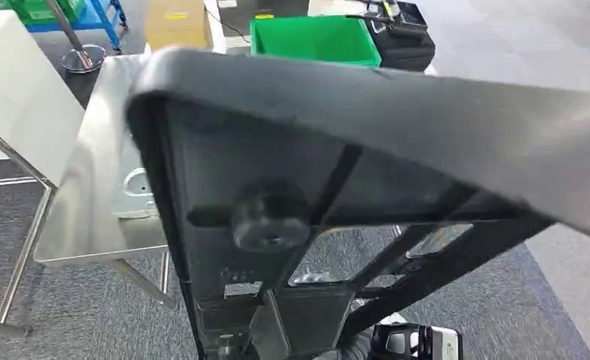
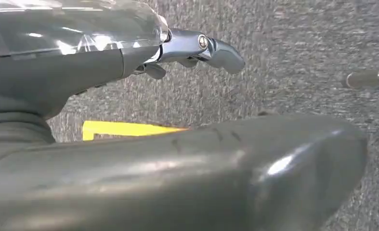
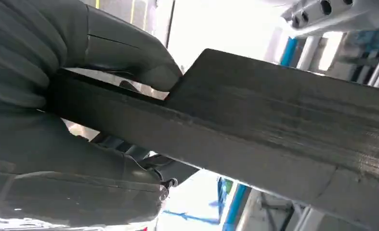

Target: Take the parts from the cabinet and place them on the table.

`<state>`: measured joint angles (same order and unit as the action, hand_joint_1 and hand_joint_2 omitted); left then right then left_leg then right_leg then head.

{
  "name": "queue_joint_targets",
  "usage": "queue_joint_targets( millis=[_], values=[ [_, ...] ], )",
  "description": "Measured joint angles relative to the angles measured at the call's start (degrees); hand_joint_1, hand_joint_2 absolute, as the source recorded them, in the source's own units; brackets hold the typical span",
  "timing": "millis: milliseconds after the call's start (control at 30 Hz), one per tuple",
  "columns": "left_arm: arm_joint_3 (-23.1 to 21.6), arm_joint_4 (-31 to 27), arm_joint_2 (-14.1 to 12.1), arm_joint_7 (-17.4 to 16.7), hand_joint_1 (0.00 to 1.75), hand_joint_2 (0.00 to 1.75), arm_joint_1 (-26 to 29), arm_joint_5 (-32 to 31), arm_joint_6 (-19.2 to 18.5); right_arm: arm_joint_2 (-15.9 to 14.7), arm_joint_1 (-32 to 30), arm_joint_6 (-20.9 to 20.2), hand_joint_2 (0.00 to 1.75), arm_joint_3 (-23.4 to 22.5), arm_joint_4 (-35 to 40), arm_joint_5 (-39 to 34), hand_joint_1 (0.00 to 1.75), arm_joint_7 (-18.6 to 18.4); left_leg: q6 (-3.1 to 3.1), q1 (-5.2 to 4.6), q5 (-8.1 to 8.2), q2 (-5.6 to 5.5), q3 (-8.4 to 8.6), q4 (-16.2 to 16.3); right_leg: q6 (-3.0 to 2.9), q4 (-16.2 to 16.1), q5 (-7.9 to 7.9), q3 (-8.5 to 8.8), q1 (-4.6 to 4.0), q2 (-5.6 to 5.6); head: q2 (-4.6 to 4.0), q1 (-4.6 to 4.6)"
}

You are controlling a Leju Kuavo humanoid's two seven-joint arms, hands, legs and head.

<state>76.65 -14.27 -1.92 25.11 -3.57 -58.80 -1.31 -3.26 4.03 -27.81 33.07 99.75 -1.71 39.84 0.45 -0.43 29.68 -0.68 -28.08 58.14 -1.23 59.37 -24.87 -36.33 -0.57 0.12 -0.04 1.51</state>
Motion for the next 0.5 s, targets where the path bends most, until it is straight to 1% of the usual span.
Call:
queue_joint_targets(
  millis=[33,67,100,133,167,200,233,267,300,333,367,400,433,467,500],
  values=[
    [0.0,0.0,0.0,0.09,0.0,0.0,0.01,0.02,0.0,0.02,-0.01,0.73,1.75,-0.07,0.44,0.35,1.66,0.0,-0.29,-0.08,-0.1,0.01,0.35,-0.14,-0.34,-0.15,-0.23,0.44,0.18,0.05,0.0,0.0],
    [0.0,-0.02,-0.11,0.11,0.0,0.0,-0.03,0.02,0.04,0.11,-0.1,1.97,1.75,-0.09,1.13,0.98,1.66,0.0,-0.52,-0.16,0.25,0.01,0.39,0.28,-0.39,-0.63,-0.2,1.48,0.56,0.1,0.0,-0.02],
    [0.0,0.0,-0.09,0.13,0.0,0.0,-0.11,0.07,0.04,0.11,-0.13,3.78,1.75,-0.11,1.83,1.93,1.66,0.0,-0.76,0.09,0.98,0.17,-0.02,1.98,-0.69,-1.09,-0.43,2.32,0.67,-0.08,0.0,-0.04],
    [0.0,0.0,-0.09,0.18,0.0,0.0,-0.16,0.26,0.07,0.11,-0.1,6.33,1.75,-0.11,2.65,2.84,1.66,0.02,-1.11,0.21,2.35,0.25,-1.72,5.14,-1.03,-1.19,-0.67,2.73,0.75,-0.16,0.0,0.16],
    [0.04,0.0,-0.11,0.2,0.0,0.0,-0.17,0.37,0.24,0.11,-0.11,8.63,1.75,-0.11,3.18,3.62,1.66,0.07,-1.48,0.46,4.17,0.26,-4.24,9.29,-1.13,-1.18,-0.86,3.01,0.76,-0.21,0.0,0.13],
    [0.11,0.0,-0.22,0.18,0.0,0.0,-0.13,0.39,0.37,0.11,0.16,11.45,1.75,-0.11,3.24,4.36,1.66,0.15,-1.85,0.71,5.95,0.26,-6.78,13.17,-1.09,-1.17,-1.17,3.22,0.77,-0.21,0.0,0.15],
    [0.24,0.0,-0.24,0.13,0.0,0.0,-0.04,0.46,0.48,0.09,1.01,14.64,1.75,-0.18,2.68,4.49,1.66,0.13,-2.23,1.03,6.97,0.27,-9.09,16.11,-1.06,-1.11,-1.39,3.4,0.83,-0.09,0.0,0.16],
    [0.39,0.0,-0.22,0.11,0.0,0.0,-0.03,0.59,0.59,0.09,2.12,16.76,1.75,-0.57,1.83,4.4,1.66,0.13,-2.52,1.31,6.42,0.27,-10.33,16.6,-0.88,-1.08,-1.64,3.63,0.94,0.08,0.0,0.13],
    [0.5,0.0,-0.2,0.13,0.0,0.0,-0.06,0.7,0.66,0.09,3.42,18.53,1.75,-1.27,0.79,4.4,1.66,0.13,-2.88,1.63,4.17,0.29,-10.31,14.49,-0.65,-1.04,-1.94,4.01,1.12,0.23,0.0,0.18],
    [0.59,0.0,-0.17,0.2,0.0,0.0,-0.1,1.01,0.79,0.09,4.92,19.94,1.75,-2.48,-0.67,4.4,1.66,0.13,-3.13,1.94,0.44,0.35,-9.08,9.97,-0.31,-0.92,-2.35,4.5,1.36,0.3,0.0,0.13],
    [0.77,0.0,-0.2,0.2,0.0,0.0,-0.1,1.22,0.94,0.04,6.24,20.93,1.75,-3.79,-2.03,4.27,1.66,0.13,-3.43,2.23,-3.62,0.43,-7.34,4.57,0.11,-0.75,-2.81,4.98,1.57,0.3,0.0,0.15],
    [0.96,0.0,-0.15,0.26,0.0,0.0,-0.04,1.4,1.03,-0.04,7.46,21.87,1.75,-5.3,-3.61,4.16,1.66,0.15,-3.72,2.45,-5.41,0.56,-6.3,1.16,0.59,-0.7,-3.25,5.12,1.58,0.22,0.0,0.13],
    [1.2,0.0,0.05,0.33,0.0,0.0,-0.09,1.51,1.03,-0.35,8.97,22.69,1.75,-7.18,-6.05,3.98,1.66,0.2,-3.47,1.92,-3.66,0.63,-6.93,0.87,0.88,-0.43,-3.26,5.15,1.55,0.24,0.0,0.29],
    [1.42,0.0,0.04,0.42,0.0,0.0,-0.18,1.53,1.03,-0.55,10.53,23.55,1.75,-8.97,-8.26,4.03,1.66,0.13,-2.26,1.68,-3.25,0.8,-6.95,1.11,1.29,-0.49,-3.29,4.59,1.4,0.24,0.02,0.44],
    [1.53,0.0,0.04,0.57,0.0,0.0,0.03,1.55,1.05,-0.96,12.08,24.82,1.75,-11.29,-11.08,4.36,1.66,-0.44,-1.62,1.65,-4.65,0.62,-7.06,1.16,1.79,-0.44,-3.57,4.66,1.33,0.18,0.0,0.29]
  ],
)
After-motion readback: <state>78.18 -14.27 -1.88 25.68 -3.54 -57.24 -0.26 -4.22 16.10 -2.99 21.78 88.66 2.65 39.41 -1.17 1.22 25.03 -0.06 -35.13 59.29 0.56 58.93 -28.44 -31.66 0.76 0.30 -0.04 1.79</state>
